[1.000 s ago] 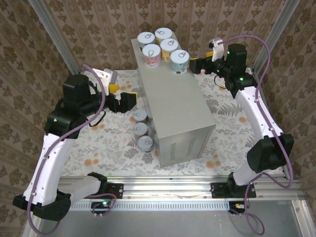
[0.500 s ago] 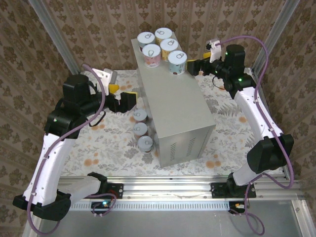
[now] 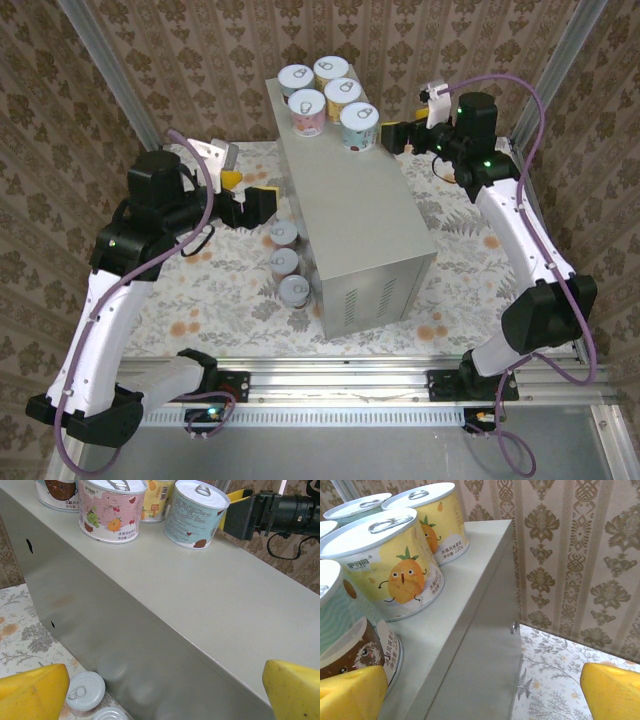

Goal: Place and organize the canned foods onto the counter

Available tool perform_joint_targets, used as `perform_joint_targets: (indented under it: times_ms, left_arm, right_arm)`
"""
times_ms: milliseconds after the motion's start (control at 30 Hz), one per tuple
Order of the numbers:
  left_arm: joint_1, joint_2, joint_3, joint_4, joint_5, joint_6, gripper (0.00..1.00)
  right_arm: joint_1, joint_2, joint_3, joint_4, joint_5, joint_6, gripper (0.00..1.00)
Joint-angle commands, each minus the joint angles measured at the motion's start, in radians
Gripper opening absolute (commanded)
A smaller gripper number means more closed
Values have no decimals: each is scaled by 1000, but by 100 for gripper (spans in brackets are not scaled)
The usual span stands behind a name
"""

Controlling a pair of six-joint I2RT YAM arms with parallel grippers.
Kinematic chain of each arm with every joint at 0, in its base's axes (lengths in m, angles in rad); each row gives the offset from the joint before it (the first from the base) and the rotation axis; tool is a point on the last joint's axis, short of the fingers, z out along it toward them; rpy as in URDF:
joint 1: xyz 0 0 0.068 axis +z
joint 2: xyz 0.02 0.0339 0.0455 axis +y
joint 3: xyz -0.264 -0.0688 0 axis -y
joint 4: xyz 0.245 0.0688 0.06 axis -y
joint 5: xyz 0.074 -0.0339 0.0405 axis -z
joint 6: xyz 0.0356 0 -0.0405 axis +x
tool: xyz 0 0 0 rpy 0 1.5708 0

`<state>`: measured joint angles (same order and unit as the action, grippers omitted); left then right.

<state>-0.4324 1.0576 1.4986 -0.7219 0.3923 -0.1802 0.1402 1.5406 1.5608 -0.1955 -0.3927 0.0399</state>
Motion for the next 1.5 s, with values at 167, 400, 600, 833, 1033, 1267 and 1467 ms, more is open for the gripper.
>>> perform_joint_targets:
  times_ms: [167,400,600,833,1033,1267,1467]
  left_arm:
    - [-4,1,1,-7,-9,-9,100]
    - [-5,-5,-10,4,-3,-11,100]
    - [-5,-8,-5,-7,-7,-8,100]
    - [-4,-8,-11,1,-3,-12,100]
    - [-5,-11,-12,-2,-4,-9,100]
    - [-5,-11,-24,-5,-12,-4,100]
    - [-5,-18,-72,-17,-38,-5,100]
  right_arm:
    - [4,-80,-19,-38,48,-42,100]
    - [4,-46,13,-57,17,-36,100]
    - [11,-27,22,-53,-10,-28,100]
    - [30,-8,49,-76,-15,-40,100]
    - [30,-14,52,-85,6,-45,100]
    - [30,-31,64,-108,35,-41,100]
    - [59,-118,77,-248,127,-105,100]
